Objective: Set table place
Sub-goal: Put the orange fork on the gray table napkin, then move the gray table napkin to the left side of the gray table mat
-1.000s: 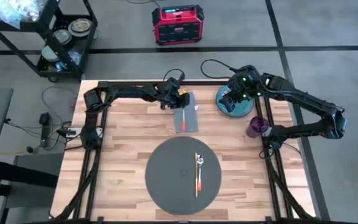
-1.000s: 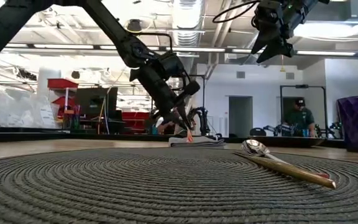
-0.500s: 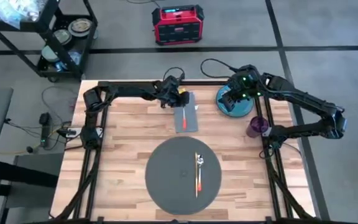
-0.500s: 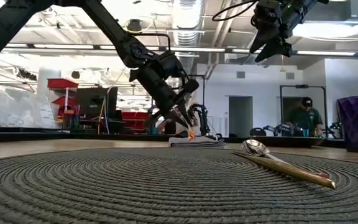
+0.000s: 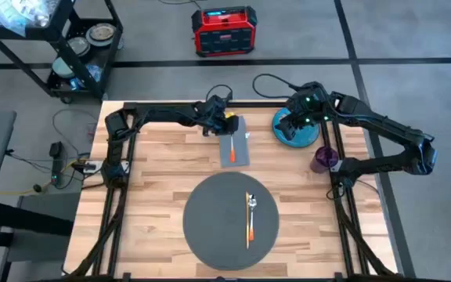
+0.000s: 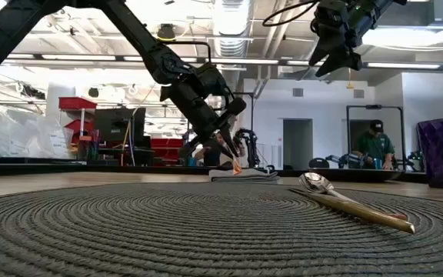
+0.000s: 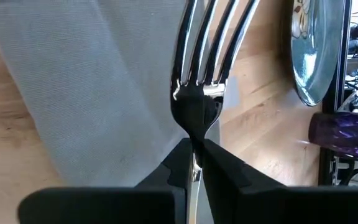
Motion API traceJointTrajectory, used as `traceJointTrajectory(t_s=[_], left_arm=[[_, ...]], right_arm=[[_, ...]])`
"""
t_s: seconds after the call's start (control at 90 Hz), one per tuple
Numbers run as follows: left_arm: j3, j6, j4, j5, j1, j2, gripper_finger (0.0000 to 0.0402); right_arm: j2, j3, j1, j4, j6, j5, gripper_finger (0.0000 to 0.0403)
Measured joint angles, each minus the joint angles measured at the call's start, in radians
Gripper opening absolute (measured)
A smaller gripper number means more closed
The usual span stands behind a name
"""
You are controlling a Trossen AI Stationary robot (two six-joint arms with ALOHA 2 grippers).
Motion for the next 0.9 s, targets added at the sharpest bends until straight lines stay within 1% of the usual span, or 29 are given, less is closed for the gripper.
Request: traceJointTrajectory(t_s=[0.633, 0.722, 0.789, 0.844, 0.9], left_arm=[[0.000, 0.012, 0.001, 0.000, 0.000, 0.000, 0.0034], [0.000, 0.046, -0.003, 0.042, -0.006, 0.000, 0.0033], [0.000, 0.090, -0.038, 0.086, -0.023, -0.002, 0.0024], [0.000, 0.137, -0.098, 0.090, -0.047, -0.003, 0.0010], [-0.001, 0.184, -0.171, 0.086, -0.071, -0.003, 0.0004]], right_arm=[[0.000, 0.000, 0.000, 0.000, 0.000, 0.000, 0.0179], [0.000, 0.000, 0.000, 0.000, -0.001, 0.000, 0.0179], [0.000, 0.000, 0.000, -0.001, -0.002, 0.000, 0.0179], [0.000, 0.000, 0.000, -0.002, -0.002, 0.000, 0.0179], [0.000, 0.000, 0.000, -0.002, -0.002, 0.000, 0.0179]])
